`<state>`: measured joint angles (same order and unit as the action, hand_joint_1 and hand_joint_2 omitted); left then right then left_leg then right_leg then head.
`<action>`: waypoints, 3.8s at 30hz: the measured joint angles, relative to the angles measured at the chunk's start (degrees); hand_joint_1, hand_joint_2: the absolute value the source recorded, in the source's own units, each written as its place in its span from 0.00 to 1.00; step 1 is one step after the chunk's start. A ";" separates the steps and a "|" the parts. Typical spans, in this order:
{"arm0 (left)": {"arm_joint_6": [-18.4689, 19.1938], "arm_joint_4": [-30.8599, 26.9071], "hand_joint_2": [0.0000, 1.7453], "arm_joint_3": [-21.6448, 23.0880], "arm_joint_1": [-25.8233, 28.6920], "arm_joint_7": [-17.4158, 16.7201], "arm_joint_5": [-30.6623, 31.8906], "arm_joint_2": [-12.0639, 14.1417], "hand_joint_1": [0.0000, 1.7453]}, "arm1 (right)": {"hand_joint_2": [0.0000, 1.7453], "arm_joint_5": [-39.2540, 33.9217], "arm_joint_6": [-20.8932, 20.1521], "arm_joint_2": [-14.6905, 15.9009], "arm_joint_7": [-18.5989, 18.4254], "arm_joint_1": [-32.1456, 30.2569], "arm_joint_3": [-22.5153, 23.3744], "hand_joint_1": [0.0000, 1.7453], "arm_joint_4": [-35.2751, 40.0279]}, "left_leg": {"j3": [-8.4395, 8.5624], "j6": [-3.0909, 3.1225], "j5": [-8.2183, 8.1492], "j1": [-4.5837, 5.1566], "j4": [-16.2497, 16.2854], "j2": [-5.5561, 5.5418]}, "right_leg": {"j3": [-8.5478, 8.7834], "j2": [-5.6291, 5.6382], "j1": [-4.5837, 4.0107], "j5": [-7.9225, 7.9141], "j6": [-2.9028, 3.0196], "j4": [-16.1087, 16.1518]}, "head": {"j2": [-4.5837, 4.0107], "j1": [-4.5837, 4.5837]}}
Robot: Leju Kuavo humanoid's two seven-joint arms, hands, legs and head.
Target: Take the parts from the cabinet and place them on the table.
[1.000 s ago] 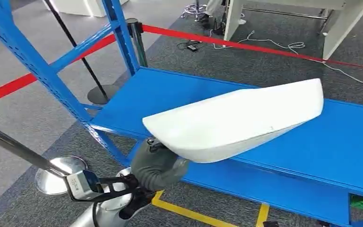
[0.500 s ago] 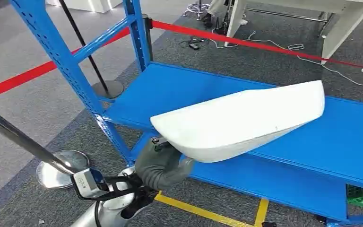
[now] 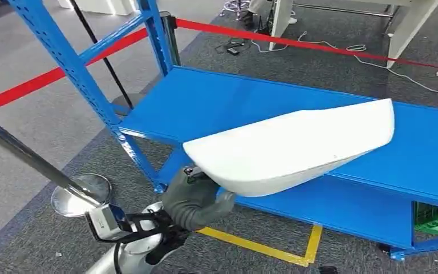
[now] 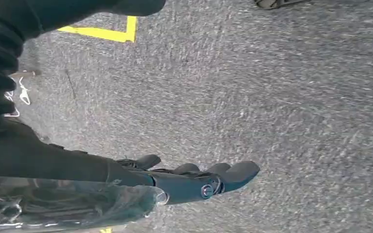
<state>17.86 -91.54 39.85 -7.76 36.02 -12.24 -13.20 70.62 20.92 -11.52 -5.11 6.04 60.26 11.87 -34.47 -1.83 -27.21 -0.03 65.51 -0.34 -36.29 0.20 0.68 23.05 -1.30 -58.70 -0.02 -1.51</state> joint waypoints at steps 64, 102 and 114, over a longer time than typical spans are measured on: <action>-2.08 -1.46 1.00 0.59 0.44 1.38 0.07 0.37 0.93 | 1.00 2.03 2.36 0.07 2.64 0.15 0.02 0.00 0.02 | 4.94 0.72 1.21 0.49 -10.48 0.22 | 2.80 -0.03 -0.39 1.08 -0.35 1.43 | 0.02 0.02; -9.06 -3.10 1.00 -2.03 2.54 2.91 1.54 0.24 0.93 | 1.00 -1.77 -2.21 0.02 9.27 -0.14 0.66 0.00 0.02 | 1.98 2.79 2.54 0.08 -9.37 0.21 | -4.81 0.16 0.03 8.80 -2.51 -13.97 | 0.00 0.61; -11.61 -3.91 1.00 -2.67 3.15 2.93 4.00 0.28 0.93 | 1.00 -1.73 -2.75 -0.07 7.83 -0.06 0.79 0.00 0.02 | 0.60 0.27 2.59 0.05 -8.45 -2.15 | 3.60 1.16 0.46 2.46 -0.26 0.48 | 0.00 0.50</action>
<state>6.25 -95.45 37.18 -4.61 38.95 -8.24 -12.92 68.89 18.16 -11.58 2.71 5.98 61.05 11.89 -33.87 -1.56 -24.63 0.02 57.06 -2.48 -32.69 1.36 1.15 25.51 -1.56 -58.22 -0.02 -1.01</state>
